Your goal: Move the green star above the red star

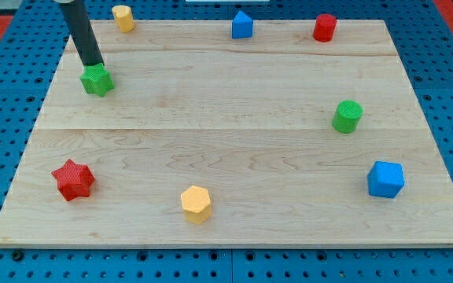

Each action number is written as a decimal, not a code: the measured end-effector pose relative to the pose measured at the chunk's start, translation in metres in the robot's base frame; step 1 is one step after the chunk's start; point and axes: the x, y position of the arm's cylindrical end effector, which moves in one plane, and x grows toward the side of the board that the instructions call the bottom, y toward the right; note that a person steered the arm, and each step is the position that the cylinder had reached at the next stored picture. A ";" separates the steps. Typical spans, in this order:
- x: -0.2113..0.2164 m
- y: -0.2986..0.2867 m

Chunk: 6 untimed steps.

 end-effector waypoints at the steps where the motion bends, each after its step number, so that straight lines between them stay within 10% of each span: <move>1: -0.029 0.029; 2: -0.042 0.096; 6: 0.013 -0.028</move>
